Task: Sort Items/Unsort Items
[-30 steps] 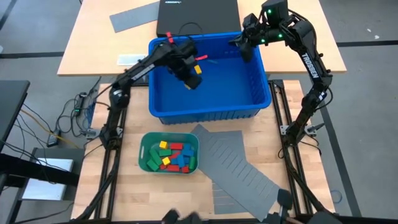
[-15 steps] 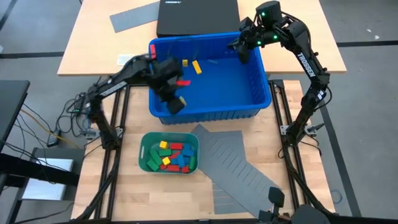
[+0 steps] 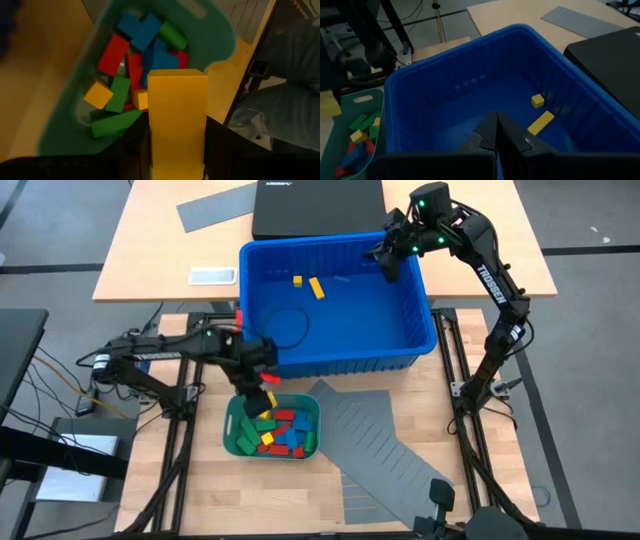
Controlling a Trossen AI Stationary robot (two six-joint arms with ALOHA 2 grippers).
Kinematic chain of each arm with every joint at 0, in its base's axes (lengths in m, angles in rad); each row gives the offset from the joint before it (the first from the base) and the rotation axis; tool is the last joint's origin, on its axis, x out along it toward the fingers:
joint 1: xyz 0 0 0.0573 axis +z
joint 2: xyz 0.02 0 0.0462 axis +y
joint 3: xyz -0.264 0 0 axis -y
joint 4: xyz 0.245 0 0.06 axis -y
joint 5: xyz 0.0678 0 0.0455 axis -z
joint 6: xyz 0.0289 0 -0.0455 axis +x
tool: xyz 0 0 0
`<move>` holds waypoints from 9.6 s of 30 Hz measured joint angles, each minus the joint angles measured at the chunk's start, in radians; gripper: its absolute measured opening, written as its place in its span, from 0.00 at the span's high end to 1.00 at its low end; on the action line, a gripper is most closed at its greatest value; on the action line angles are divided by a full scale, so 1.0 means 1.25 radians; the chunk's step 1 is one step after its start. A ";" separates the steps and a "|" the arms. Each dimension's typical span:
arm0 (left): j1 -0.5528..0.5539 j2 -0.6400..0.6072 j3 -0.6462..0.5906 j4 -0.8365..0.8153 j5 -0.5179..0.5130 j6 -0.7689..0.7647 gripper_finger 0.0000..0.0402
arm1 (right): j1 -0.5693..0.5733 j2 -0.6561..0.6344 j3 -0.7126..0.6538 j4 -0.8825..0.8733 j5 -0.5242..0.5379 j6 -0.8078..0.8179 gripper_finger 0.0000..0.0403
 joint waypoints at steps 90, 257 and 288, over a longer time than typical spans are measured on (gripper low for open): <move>0.235 -0.011 0.458 -0.108 -0.130 -0.002 0.99 | -0.097 0.541 -0.202 0.506 0.095 0.031 0.97; 0.391 0.000 0.457 -0.009 -0.261 -0.058 0.99 | 0.275 0.407 -0.089 0.196 0.354 0.579 0.33; 0.459 0.015 0.457 -0.021 -0.156 0.065 0.99 | 0.372 0.312 -0.205 0.325 0.424 0.606 0.35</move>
